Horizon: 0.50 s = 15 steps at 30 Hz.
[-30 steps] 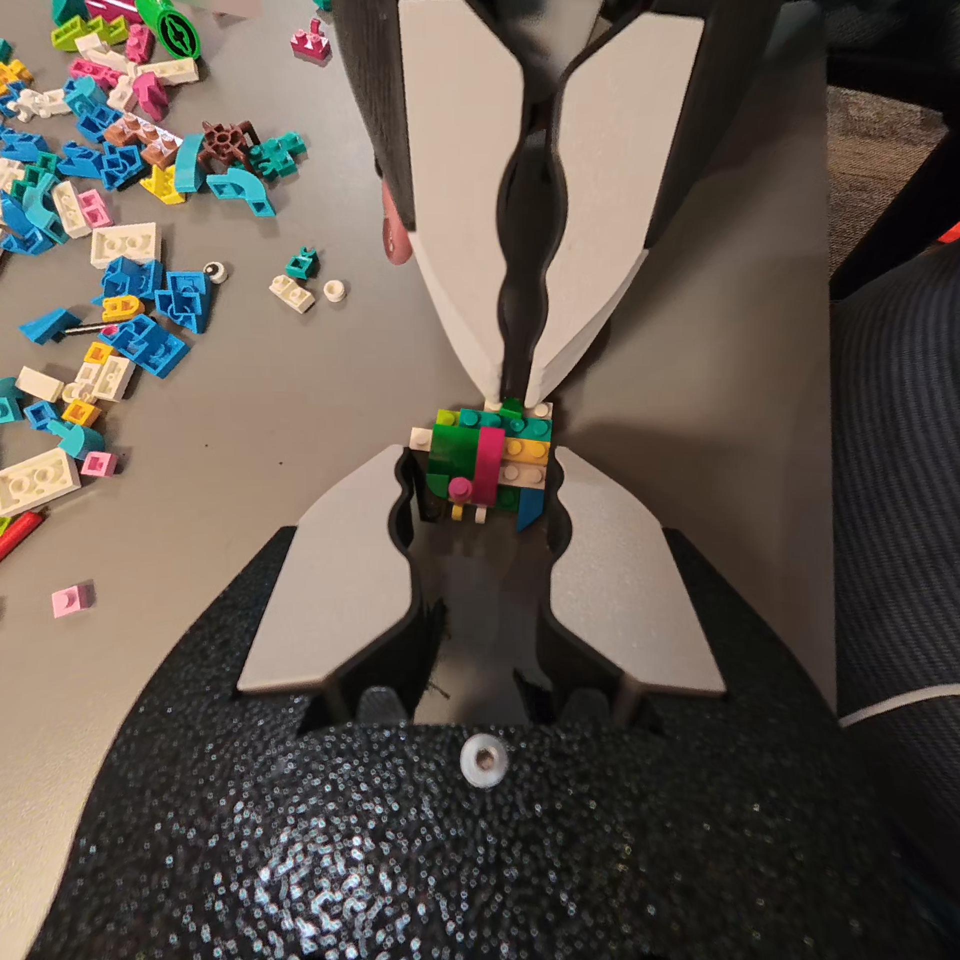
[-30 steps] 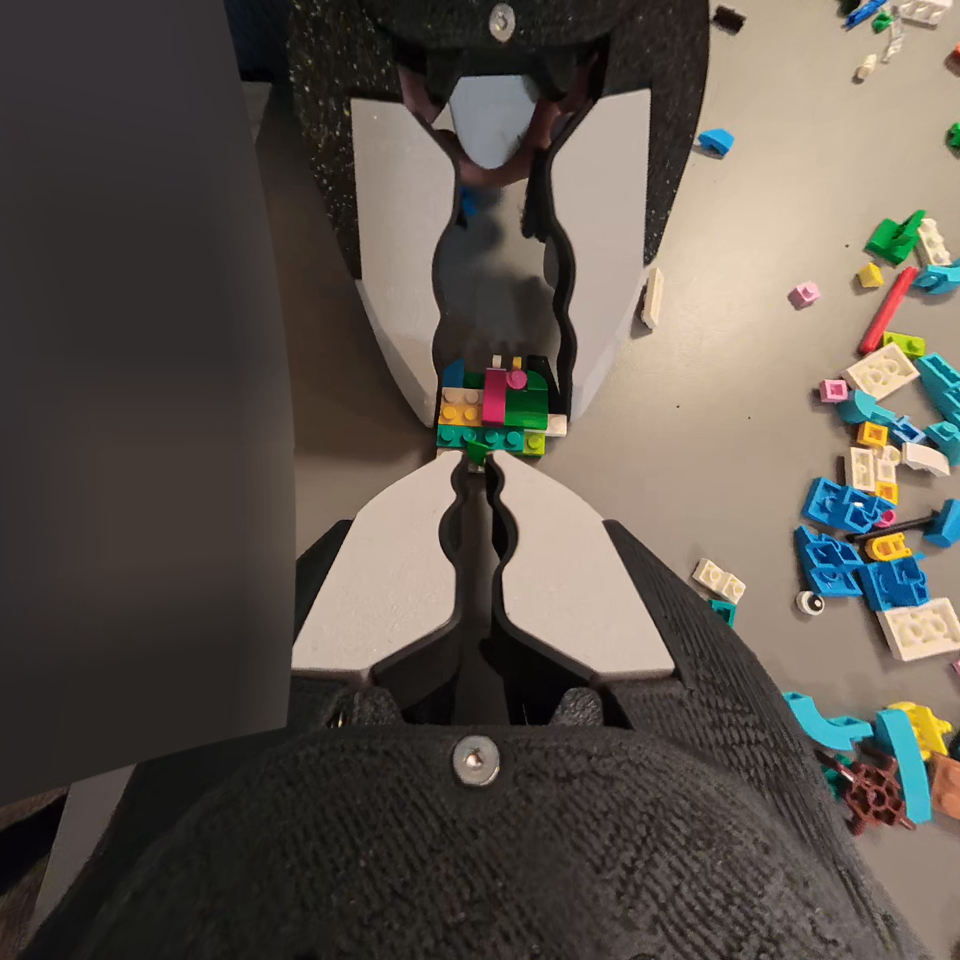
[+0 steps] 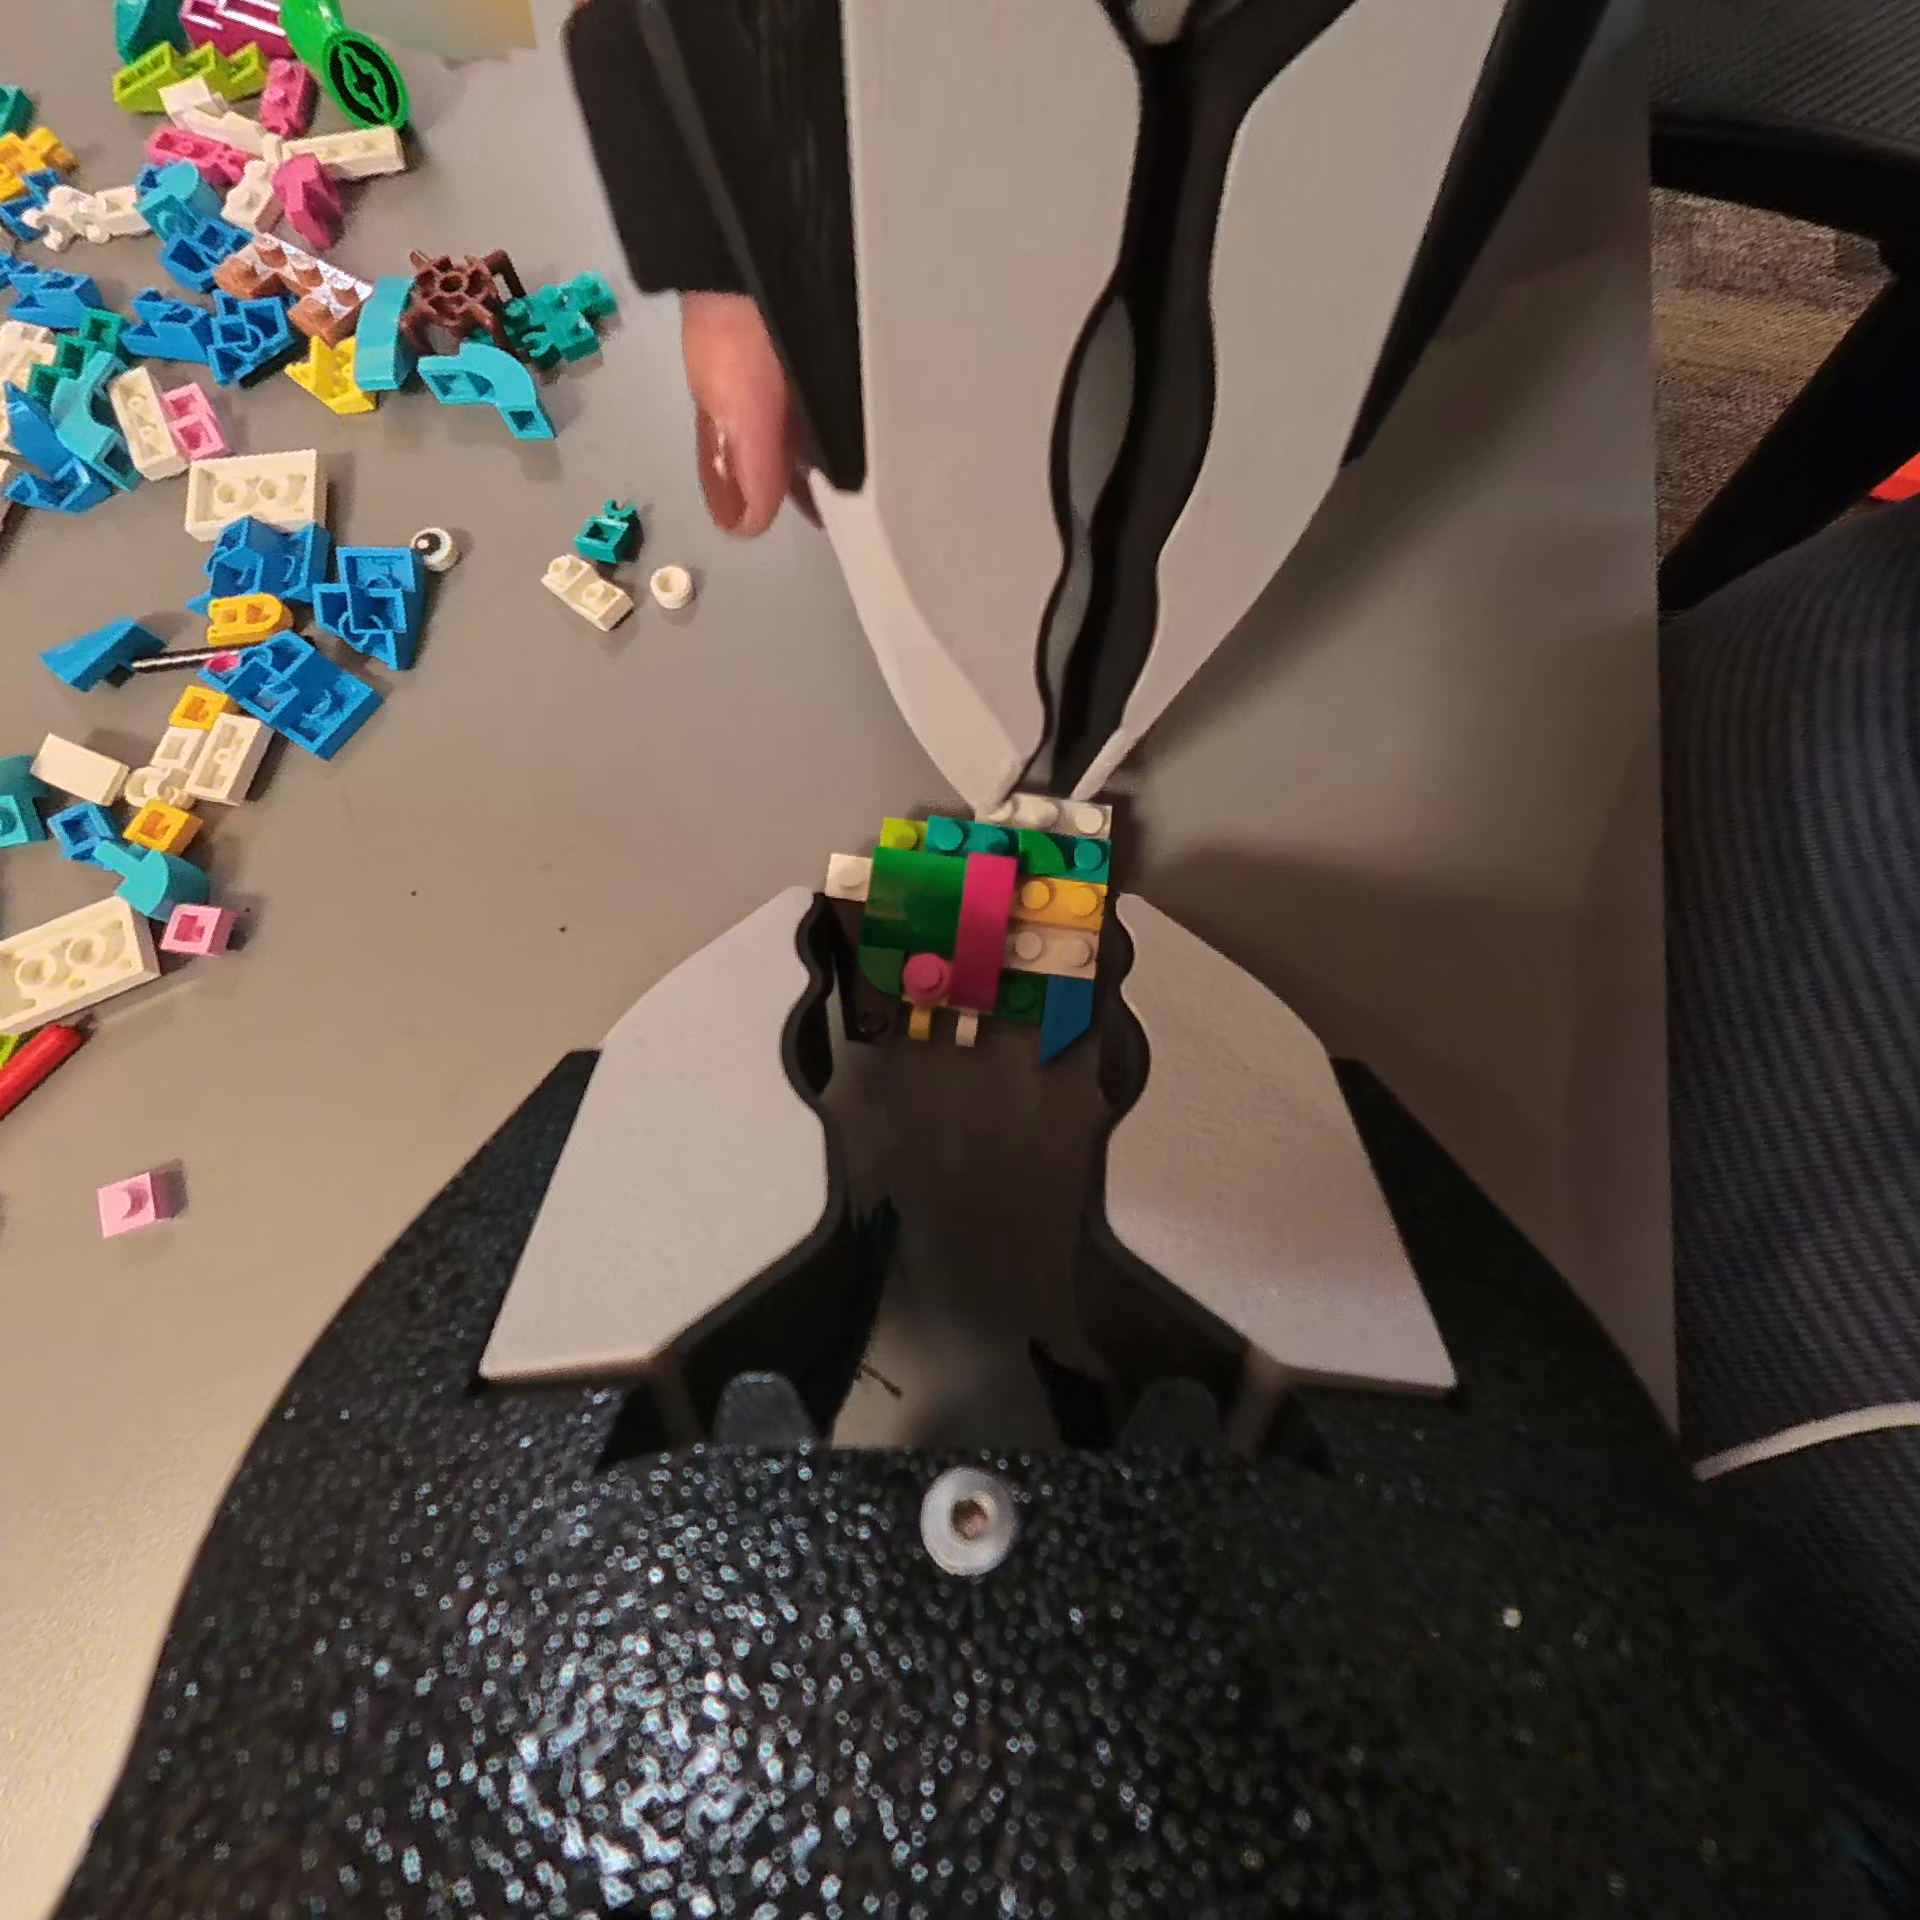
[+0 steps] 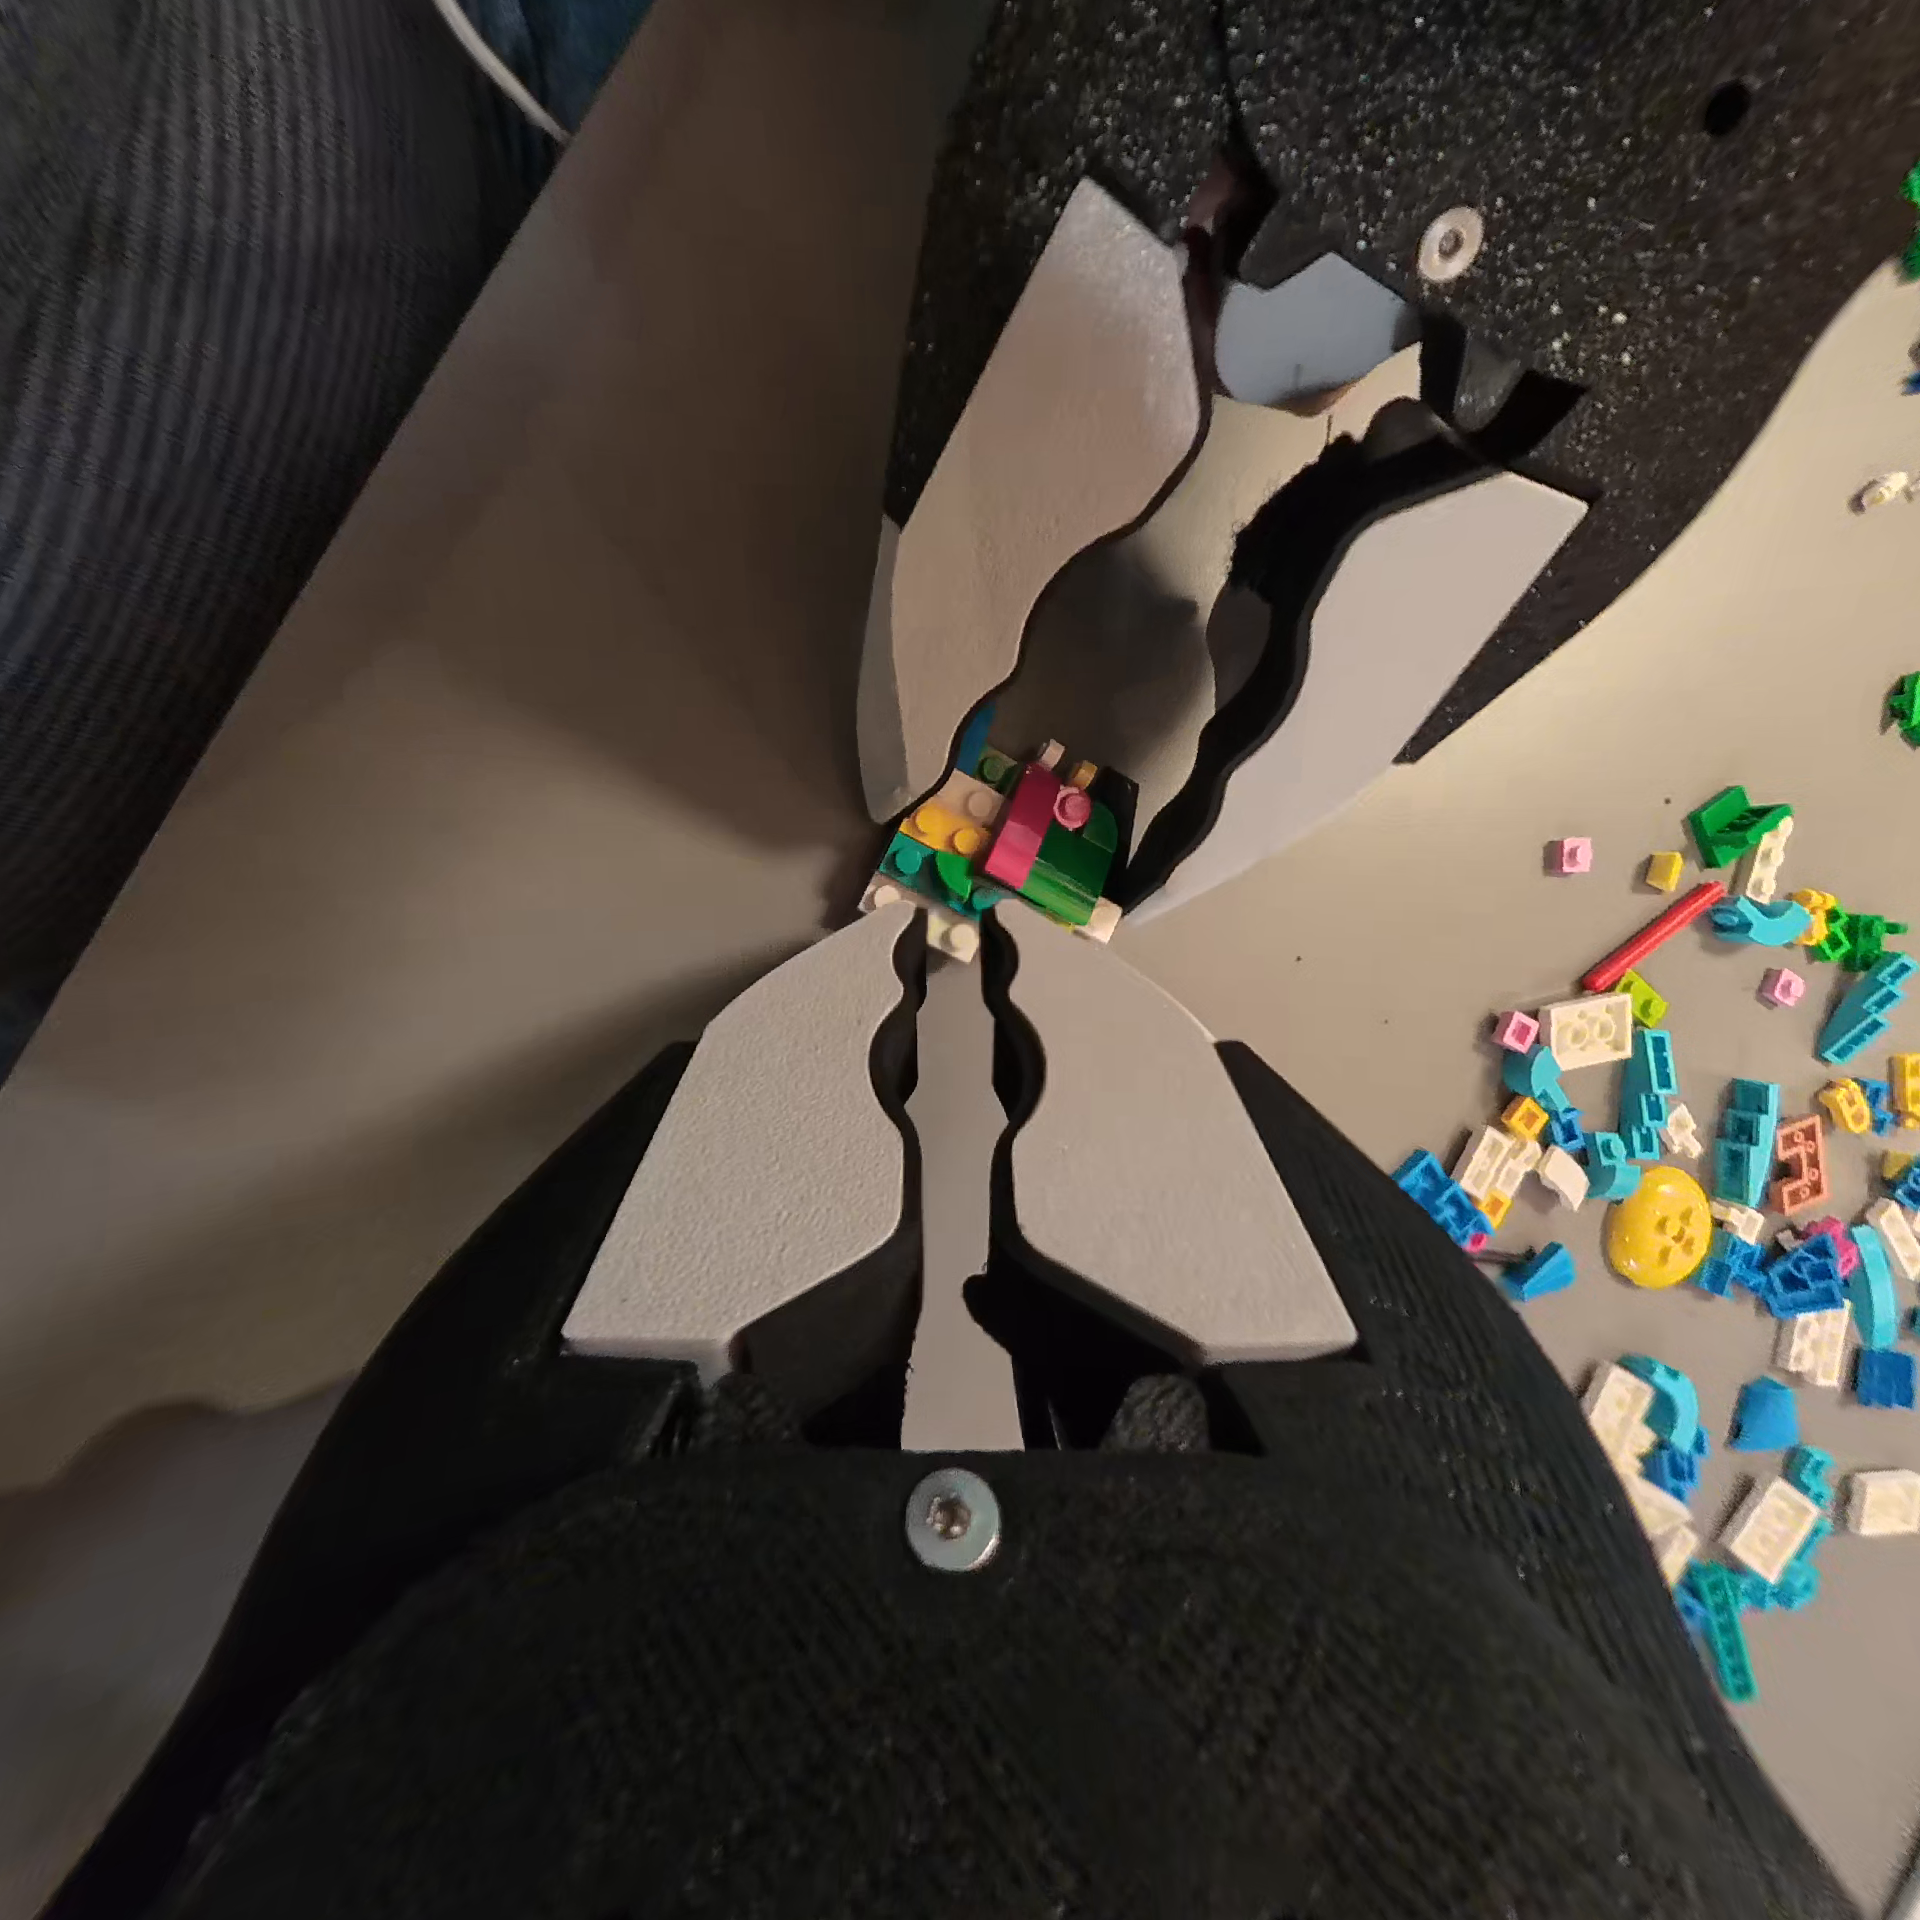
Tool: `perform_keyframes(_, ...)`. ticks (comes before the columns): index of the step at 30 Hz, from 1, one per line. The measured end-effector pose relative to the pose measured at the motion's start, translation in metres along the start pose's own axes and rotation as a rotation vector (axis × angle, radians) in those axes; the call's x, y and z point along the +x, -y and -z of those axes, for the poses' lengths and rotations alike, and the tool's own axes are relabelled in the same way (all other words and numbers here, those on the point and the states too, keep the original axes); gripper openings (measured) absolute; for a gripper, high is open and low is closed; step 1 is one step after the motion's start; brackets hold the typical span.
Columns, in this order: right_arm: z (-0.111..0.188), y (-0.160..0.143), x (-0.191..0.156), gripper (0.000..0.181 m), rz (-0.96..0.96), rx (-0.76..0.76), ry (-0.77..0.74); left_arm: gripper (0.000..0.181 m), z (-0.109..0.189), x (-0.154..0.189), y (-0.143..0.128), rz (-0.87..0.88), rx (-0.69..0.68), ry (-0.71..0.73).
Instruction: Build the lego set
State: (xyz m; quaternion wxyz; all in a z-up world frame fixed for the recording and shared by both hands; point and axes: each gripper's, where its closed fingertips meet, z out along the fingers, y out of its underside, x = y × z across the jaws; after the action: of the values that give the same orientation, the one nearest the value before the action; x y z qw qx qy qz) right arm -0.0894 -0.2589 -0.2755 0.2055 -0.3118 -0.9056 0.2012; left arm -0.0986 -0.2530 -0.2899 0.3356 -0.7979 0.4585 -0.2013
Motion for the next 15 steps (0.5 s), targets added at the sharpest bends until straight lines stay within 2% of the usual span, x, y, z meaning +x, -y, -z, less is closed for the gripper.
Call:
perform_keyframes(4, 0.006, -0.001, 0.000, 0.022, -0.021, 0.070, -0.087, 0.049, 0.001, -0.002, 0.002, 0.080, 0.013, -0.020)
perform_keyframes(7, 0.013, 0.003, 0.013, 0.045, 0.039, 0.145, -0.298, 0.049, 0.005, -0.009, 0.004, 0.152, 0.026, -0.007)
perform_keyframes(13, 0.024, 0.010, 0.033, 0.049, 0.354, 0.112, -0.699, 0.048, 0.027, -0.023, 0.024, 0.290, 0.119, 0.011)
perform_keyframes(15, 0.029, 0.012, 0.040, 0.043, 0.411, 0.084, -0.790, 0.048, 0.032, -0.026, 0.028, 0.306, 0.122, 0.015)
